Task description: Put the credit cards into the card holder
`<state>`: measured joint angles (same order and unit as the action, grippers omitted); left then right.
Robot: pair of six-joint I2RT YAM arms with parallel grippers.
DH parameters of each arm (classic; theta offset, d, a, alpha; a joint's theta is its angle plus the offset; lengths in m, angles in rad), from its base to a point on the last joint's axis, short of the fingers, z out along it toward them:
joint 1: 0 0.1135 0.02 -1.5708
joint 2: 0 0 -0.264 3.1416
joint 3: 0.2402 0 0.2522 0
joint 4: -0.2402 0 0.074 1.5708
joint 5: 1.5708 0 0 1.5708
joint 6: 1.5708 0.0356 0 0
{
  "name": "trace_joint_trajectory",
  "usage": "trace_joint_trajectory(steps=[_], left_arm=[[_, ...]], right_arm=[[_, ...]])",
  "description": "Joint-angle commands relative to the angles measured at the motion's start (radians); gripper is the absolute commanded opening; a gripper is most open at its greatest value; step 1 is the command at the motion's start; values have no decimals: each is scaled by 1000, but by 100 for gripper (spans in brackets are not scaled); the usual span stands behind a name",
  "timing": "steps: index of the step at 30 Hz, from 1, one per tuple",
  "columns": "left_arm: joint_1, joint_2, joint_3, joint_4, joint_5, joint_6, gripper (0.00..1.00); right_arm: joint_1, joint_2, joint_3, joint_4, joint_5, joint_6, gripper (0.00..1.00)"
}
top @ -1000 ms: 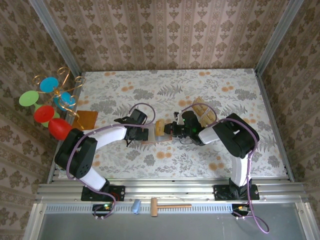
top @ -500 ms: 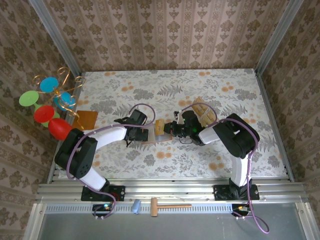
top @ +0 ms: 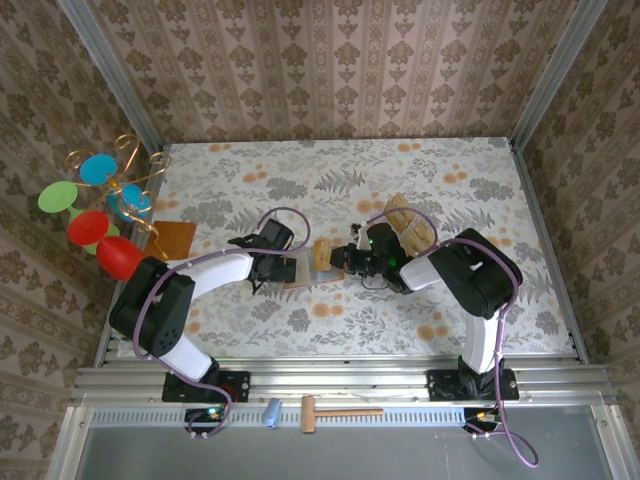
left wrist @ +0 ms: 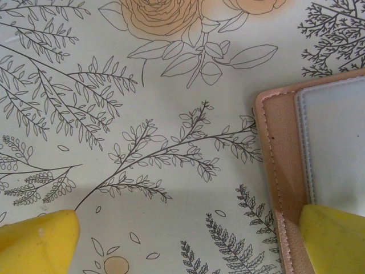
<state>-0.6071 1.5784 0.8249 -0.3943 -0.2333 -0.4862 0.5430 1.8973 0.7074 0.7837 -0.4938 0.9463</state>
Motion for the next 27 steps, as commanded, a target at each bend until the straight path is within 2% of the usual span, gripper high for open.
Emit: trace_joint_trajectory(steps=[1, 9, 27], left_arm=[[6, 15, -16, -24, -10, -9, 100], [6, 20, -12, -23, -8, -9, 100], [6, 15, -14, -29, -11, -8, 100]], right_arm=[[-4, -29, 3, 49, 3, -4, 0], [10, 27, 43, 74, -58, -9, 0], [12, 101, 40, 83, -60, -34, 0]])
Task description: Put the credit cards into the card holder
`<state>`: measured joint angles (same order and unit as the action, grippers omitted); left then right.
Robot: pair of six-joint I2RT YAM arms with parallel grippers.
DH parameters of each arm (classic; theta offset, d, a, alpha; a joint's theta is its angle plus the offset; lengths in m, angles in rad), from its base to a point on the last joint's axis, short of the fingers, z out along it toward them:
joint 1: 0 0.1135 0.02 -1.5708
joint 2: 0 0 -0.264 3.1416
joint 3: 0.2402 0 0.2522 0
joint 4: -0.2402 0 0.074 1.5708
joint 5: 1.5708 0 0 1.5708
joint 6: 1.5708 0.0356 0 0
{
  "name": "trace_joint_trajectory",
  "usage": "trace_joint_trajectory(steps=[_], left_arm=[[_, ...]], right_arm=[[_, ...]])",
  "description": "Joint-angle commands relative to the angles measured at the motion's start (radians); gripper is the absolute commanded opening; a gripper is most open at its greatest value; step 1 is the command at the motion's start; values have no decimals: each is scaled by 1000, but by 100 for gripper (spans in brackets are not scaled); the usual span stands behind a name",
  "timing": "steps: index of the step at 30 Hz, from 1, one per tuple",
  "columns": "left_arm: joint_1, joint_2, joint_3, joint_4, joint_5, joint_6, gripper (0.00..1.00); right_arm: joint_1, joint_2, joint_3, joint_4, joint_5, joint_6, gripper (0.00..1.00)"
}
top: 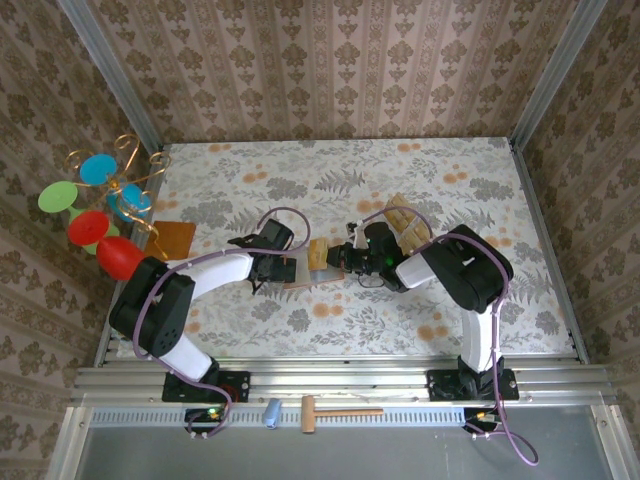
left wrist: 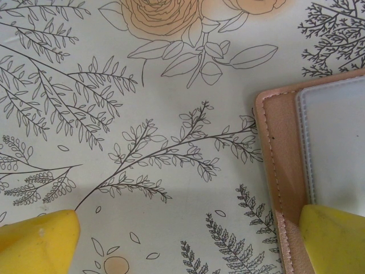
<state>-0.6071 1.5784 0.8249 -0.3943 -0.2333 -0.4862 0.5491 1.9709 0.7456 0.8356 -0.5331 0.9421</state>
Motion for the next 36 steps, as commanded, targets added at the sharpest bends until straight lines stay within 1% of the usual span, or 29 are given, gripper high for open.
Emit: trace_joint_trajectory(steps=[1, 20, 36], left_arm=[[6, 15, -15, -30, -12, -9, 100], [6, 19, -3, -35, -11, -7, 100], [7, 26, 8, -42, -12, -8, 100]], right_arm=[[6, 29, -3, 35, -23, -31, 0], [8, 55, -81, 91, -78, -32, 0], [9, 60, -108, 77, -112, -39, 0]])
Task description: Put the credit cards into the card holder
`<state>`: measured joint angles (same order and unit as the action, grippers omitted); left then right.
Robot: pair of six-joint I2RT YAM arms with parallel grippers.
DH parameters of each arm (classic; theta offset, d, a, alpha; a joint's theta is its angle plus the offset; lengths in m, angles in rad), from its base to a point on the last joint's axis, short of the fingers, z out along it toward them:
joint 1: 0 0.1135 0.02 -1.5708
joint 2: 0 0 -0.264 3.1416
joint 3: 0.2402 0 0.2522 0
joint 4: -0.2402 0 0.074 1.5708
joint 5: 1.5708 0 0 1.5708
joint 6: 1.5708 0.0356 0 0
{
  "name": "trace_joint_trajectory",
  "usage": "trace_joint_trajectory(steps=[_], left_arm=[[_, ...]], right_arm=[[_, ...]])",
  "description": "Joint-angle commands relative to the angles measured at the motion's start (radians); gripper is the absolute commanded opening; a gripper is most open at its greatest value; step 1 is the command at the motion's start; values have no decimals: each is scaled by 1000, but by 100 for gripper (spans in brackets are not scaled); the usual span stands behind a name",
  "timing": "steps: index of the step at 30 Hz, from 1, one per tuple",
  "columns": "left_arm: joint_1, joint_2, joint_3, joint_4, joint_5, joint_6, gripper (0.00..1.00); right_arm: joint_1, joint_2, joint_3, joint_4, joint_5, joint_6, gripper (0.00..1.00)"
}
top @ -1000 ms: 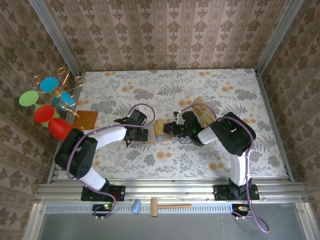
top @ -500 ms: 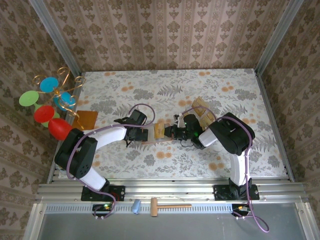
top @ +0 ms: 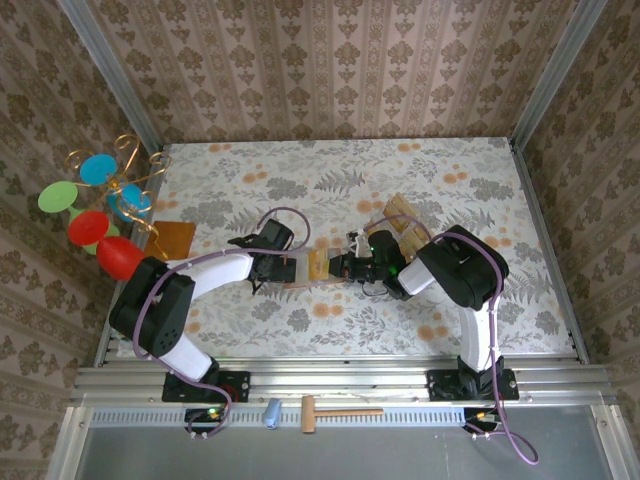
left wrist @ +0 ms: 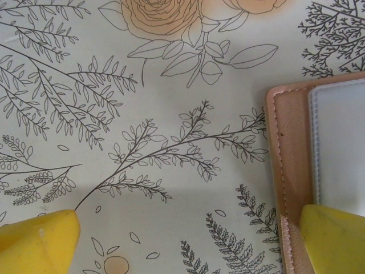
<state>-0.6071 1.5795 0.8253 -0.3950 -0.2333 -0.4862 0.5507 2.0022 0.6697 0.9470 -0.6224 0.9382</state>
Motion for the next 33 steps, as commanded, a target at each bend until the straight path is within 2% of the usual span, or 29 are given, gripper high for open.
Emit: trace_joint_trajectory(steps=[1, 33], left_arm=[[6, 24, 7, -41, -12, -8, 100], [6, 27, 8, -39, -6, -10, 100]], right_arm=[[8, 29, -33, -37, -23, -35, 0], [8, 21, -8, -246, -27, -1, 0]])
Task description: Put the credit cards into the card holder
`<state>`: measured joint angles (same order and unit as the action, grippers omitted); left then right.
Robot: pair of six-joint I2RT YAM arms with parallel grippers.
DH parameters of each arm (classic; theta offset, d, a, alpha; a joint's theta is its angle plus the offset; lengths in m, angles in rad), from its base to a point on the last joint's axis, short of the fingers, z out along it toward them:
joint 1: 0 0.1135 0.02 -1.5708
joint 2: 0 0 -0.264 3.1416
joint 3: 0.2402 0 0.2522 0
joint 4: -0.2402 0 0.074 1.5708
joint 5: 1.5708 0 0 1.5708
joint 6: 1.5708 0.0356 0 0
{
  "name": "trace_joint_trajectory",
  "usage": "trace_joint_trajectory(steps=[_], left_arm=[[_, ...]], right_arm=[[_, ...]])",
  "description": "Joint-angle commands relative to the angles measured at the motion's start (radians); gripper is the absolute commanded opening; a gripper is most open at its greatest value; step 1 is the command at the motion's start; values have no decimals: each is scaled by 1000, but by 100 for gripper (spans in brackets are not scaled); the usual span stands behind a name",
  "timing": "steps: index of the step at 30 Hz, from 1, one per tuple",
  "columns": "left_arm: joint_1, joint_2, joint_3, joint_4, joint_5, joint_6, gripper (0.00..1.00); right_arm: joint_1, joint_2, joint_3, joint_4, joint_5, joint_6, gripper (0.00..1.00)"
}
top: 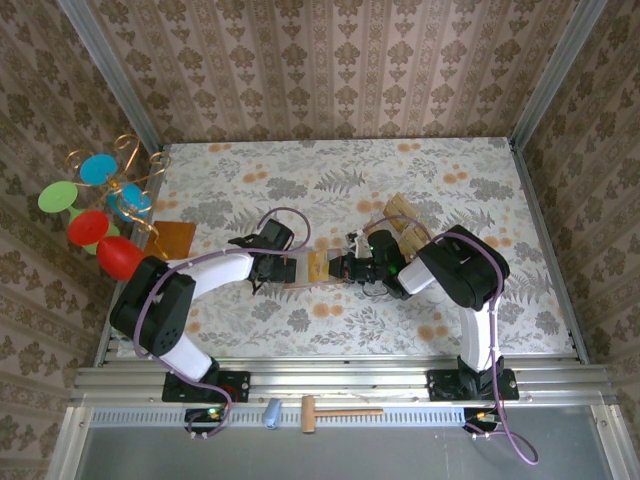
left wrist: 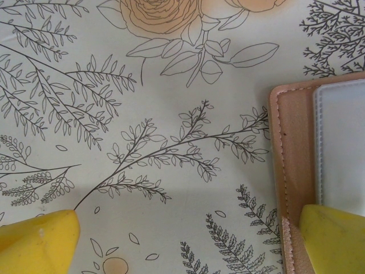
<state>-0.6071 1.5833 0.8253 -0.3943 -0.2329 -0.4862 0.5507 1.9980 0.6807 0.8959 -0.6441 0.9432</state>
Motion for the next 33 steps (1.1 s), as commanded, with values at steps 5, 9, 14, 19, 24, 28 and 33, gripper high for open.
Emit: trace_joint_trajectory(steps=[5, 9, 14, 19, 24, 28, 33], left_arm=[[6, 21, 5, -39, -6, -8, 100], [6, 21, 5, -35, -8, -6, 100], [6, 20, 3, -34, -8, -7, 100], [7, 22, 1, -33, -6, -9, 100], [6, 23, 0, -34, -6, -9, 100], [6, 20, -2, -32, -6, -8, 100], [6, 20, -5, -31, -7, -9, 100]], right_arm=[[8, 22, -21, -215, -8, 0, 0], [8, 27, -20, -220, -3, -1, 0], [9, 33, -18, -226, -2, 2, 0], [15, 41, -10, -229, -5, 1, 0], [23, 49, 3, -235, -6, 4, 0], [32, 56, 12, -238, -8, 4, 0], [38, 62, 22, -244, -6, 3, 0]])
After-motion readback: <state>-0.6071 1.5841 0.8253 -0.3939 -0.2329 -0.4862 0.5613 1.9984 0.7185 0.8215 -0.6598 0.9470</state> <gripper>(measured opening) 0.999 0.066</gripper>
